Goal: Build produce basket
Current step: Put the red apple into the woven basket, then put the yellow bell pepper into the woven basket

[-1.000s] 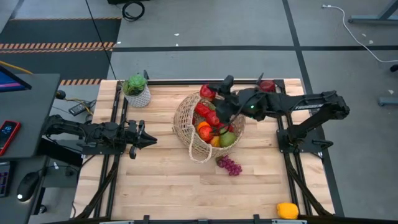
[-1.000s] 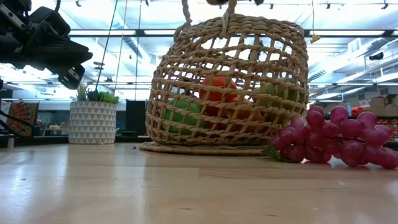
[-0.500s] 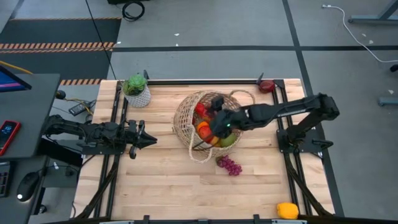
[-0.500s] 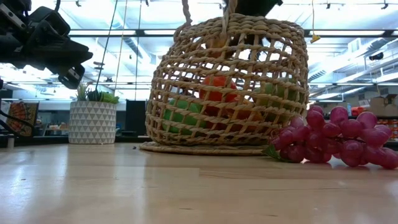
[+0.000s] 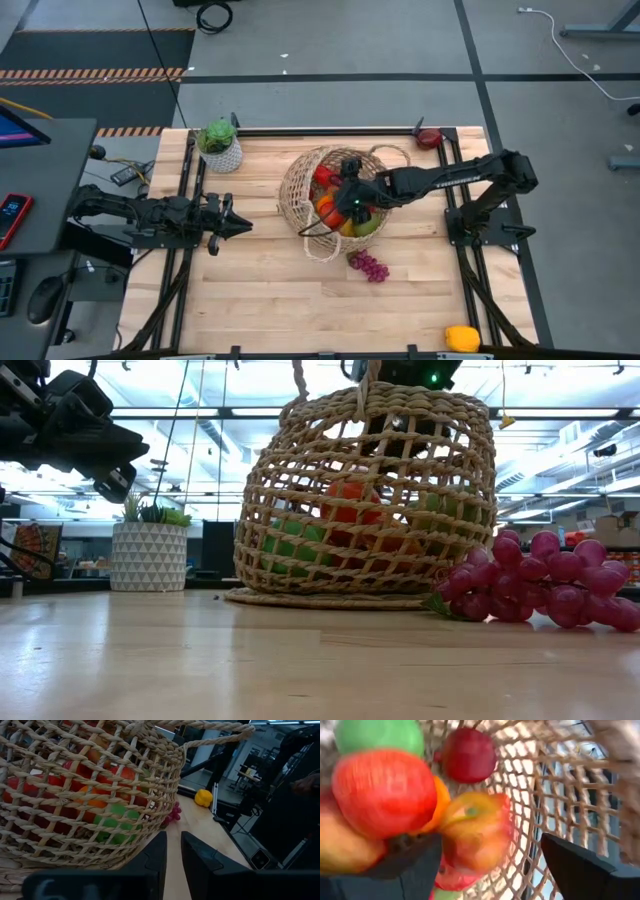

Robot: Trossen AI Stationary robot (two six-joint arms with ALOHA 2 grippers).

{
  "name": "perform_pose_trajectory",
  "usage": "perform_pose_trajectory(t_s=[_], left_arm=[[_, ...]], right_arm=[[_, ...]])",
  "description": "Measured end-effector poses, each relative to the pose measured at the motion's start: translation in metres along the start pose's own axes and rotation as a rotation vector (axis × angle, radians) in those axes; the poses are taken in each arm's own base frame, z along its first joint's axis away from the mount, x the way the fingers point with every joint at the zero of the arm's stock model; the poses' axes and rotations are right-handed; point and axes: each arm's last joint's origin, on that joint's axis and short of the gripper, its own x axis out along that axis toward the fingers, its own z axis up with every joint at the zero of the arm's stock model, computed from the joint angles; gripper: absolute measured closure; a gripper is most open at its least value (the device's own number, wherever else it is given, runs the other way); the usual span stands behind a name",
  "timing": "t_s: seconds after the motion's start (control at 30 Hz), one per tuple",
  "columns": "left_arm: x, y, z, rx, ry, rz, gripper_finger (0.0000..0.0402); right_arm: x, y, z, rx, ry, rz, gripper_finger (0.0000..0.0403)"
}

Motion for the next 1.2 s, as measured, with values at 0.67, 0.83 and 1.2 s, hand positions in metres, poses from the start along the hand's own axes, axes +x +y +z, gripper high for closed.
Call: perform_pose_trajectory(t_s=[0.67,0.83,1.2], left_arm=[[0.000,0.000,0.000,0.000,-0.001,0.000,0.0344],[0.000,0.000,0.000,0.000,-0.001,0.000,0.0346],[0.000,0.000,0.000,0.000,-0.001,0.000,0.0345]], right_arm=[[-0.109,-0.056,0.057,0.559,-0.479,0.382,0.0027],[-0.130,-0.035,0.063,0.598,-0.459,0.641,0.0028],[-0.167,0.039,0.036,0.679,0.099,0.832,0.0028]])
